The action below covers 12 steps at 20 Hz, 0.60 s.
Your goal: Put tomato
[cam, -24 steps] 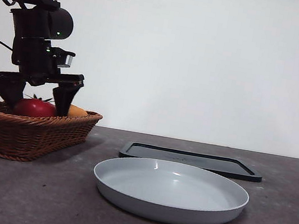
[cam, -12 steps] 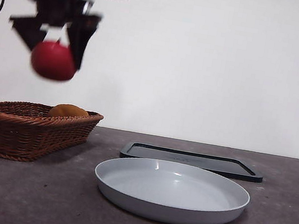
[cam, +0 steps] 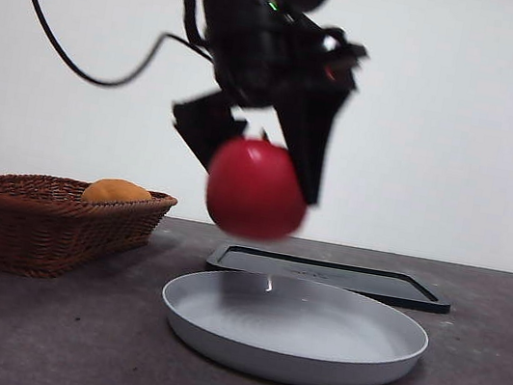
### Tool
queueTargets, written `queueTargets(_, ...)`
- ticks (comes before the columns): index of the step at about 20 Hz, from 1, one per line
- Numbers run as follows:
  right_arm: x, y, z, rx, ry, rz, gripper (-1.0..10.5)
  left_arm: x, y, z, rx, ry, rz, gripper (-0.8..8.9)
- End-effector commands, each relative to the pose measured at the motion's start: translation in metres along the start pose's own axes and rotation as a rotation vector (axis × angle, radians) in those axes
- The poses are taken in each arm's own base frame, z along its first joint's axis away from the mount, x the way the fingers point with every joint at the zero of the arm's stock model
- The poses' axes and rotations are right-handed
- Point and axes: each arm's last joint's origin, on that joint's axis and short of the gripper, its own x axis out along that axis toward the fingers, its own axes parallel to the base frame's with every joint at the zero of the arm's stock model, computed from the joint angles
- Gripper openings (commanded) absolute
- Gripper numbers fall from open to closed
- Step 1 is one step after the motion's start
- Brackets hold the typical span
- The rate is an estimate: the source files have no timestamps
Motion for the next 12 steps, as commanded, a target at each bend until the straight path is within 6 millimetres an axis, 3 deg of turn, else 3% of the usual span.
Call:
queueTargets(1, -0.002, 0.002, 0.004, -0.014, -0.015, 0.007, 6.2, 0.016, -0.014, 0.006, 0.040, -0.057, -0.018, 2.45)
queueTargets(7, -0.002, 0.002, 0.004, -0.013, -0.015, 0.007, 6.2, 0.032, -0.022, 0.011, 0.051, -0.104, -0.018, 2.45)
queueTargets(12, -0.002, 0.002, 0.004, -0.014, -0.015, 0.007, 6.2, 0.065, -0.015, 0.010, 0.036, -0.032, 0.030, 2.45)
